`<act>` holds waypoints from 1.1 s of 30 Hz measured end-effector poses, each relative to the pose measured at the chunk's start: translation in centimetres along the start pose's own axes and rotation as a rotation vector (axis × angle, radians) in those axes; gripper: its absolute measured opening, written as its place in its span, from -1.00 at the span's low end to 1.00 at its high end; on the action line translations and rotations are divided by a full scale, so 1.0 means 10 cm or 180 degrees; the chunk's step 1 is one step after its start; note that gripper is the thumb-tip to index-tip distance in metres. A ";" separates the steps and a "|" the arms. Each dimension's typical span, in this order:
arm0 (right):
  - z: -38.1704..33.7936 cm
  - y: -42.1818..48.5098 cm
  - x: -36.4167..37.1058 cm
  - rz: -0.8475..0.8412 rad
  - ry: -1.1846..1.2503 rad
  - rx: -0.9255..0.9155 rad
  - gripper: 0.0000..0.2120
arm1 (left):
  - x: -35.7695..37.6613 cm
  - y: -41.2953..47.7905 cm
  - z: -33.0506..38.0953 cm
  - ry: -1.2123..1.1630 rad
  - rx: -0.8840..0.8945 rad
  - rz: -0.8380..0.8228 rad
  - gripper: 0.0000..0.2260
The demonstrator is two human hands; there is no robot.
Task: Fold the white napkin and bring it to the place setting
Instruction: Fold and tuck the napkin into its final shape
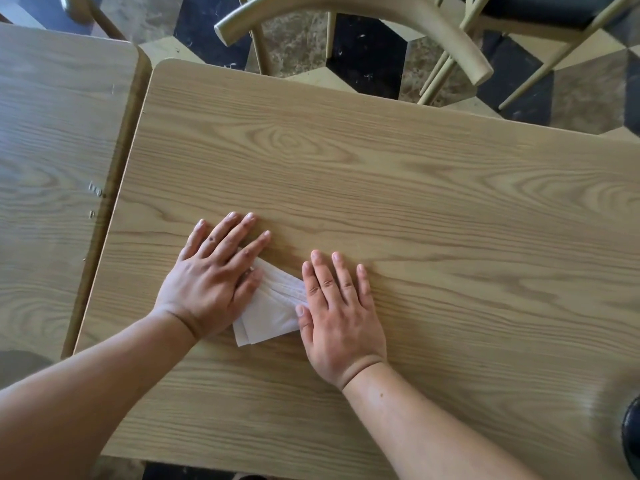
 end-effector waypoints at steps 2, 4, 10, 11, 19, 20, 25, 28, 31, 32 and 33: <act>0.00 0.00 0.00 0.0005 -0.0033 0.0008 -0.40 | 0.00 0.00 0.00 -0.0009 0.0002 -0.0026 -0.49; 0.00 -0.01 -0.01 0.0026 -0.0055 0.0011 -0.41 | 0.01 0.00 0.00 -0.0017 0.0004 -0.0061 -0.49; 0.00 -0.01 -0.06 0.0094 -0.0114 0.0039 -0.42 | 0.02 0.00 0.00 -0.0088 0.0069 -0.0136 -0.41; 0.00 -0.01 -0.06 0.0117 -0.0134 0.0044 -0.42 | 0.04 0.00 0.00 -0.0063 0.0108 -0.0173 -0.35; -0.02 -0.02 -0.10 0.0304 -0.0104 0.0096 -0.43 | 0.01 -0.07 0.03 -0.0179 0.0447 0.0179 -0.29; -0.02 -0.01 -0.10 0.0319 -0.0110 0.0093 -0.43 | -0.03 -0.09 0.03 -0.0153 0.0465 0.0289 -0.32; -0.02 -0.01 -0.09 0.0375 -0.0049 0.0113 -0.43 | -0.20 -0.09 0.13 -0.0153 0.0056 -0.0072 -0.34; -0.03 -0.04 -0.09 0.0468 0.0070 0.0101 -0.44 | -0.18 -0.02 0.06 -0.0517 -0.0636 -0.0877 -0.44; -0.06 -0.03 -0.09 0.0382 0.0221 0.0091 -0.43 | -0.17 0.03 0.01 -0.0545 -0.1001 -0.1497 -0.56; -0.08 -0.03 -0.11 0.0345 0.0314 0.0090 -0.43 | -0.18 0.04 0.03 -0.0440 -0.0990 -0.1615 -0.61; -0.07 -0.03 -0.12 0.0274 0.0454 0.0104 -0.43 | -0.20 0.03 0.06 -0.0383 -0.0969 -0.1691 -0.66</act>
Point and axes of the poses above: each hand's wrist, its own y-axis towards the middle knuckle, its own x-axis out of the palm, z = x × y, the point moved 10 cm from there along y, towards the middle knuckle, and after that the axes turned 13 degrees about -z, right-handed, at the moved point
